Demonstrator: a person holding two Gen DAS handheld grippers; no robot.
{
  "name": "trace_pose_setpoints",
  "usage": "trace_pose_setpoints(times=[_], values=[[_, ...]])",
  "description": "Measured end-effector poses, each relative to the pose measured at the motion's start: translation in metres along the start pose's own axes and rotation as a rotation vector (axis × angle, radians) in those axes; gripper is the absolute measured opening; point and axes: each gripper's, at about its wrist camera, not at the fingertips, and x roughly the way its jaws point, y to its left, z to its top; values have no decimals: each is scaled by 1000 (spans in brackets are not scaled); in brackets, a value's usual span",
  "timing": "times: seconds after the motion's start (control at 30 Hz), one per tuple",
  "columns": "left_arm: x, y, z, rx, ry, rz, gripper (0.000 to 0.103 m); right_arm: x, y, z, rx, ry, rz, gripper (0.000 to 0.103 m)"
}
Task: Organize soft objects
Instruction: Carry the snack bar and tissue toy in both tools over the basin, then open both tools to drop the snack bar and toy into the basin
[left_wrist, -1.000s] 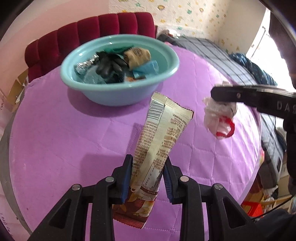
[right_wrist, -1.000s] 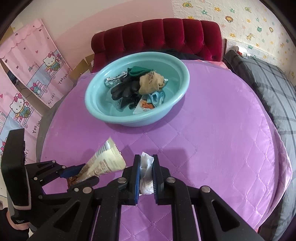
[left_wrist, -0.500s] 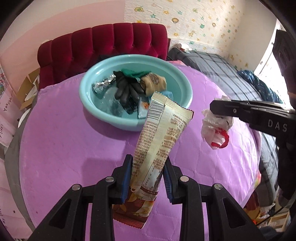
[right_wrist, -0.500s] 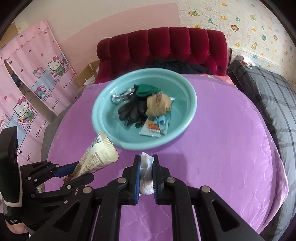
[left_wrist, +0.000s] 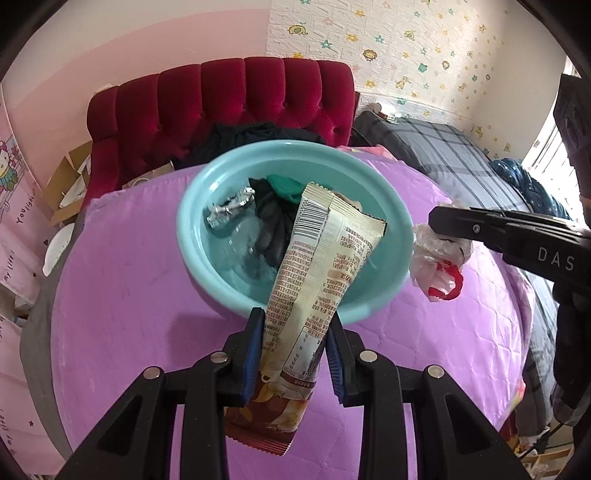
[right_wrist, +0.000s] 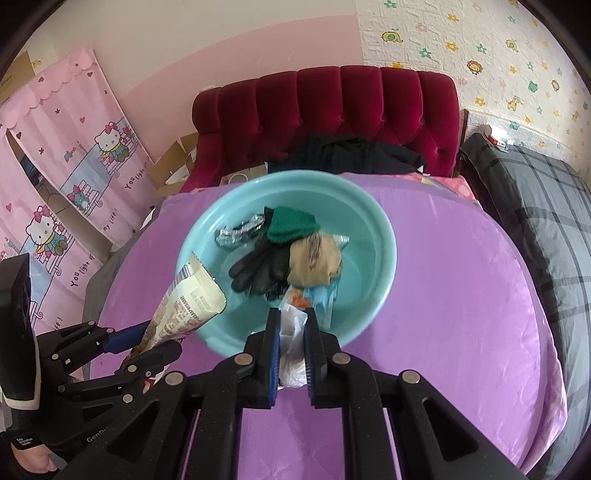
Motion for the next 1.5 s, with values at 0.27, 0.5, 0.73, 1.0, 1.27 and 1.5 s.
trace_pose_setpoints(times=[0.27, 0.5, 0.73, 1.0, 1.27, 1.5], values=[[18, 6, 26, -21, -4, 11, 34, 21, -1, 27, -21, -3, -2, 11], [36, 14, 47, -33, -4, 18, 35, 43, -3, 46, -20, 5, -9, 11], [58, 23, 64, -54, 7, 20, 35, 68, -7, 69, 0, 12, 1, 11], [81, 34, 79, -80, 16, 28, 35, 96, -10, 89, 10, 30, -1, 11], [98, 33, 92, -77, 18, 30, 34, 116, -16, 101, 23, 44, -12, 11], [103, 32, 96, -83, 25, 39, 35, 122, -20, 109, 29, 43, -15, 15]])
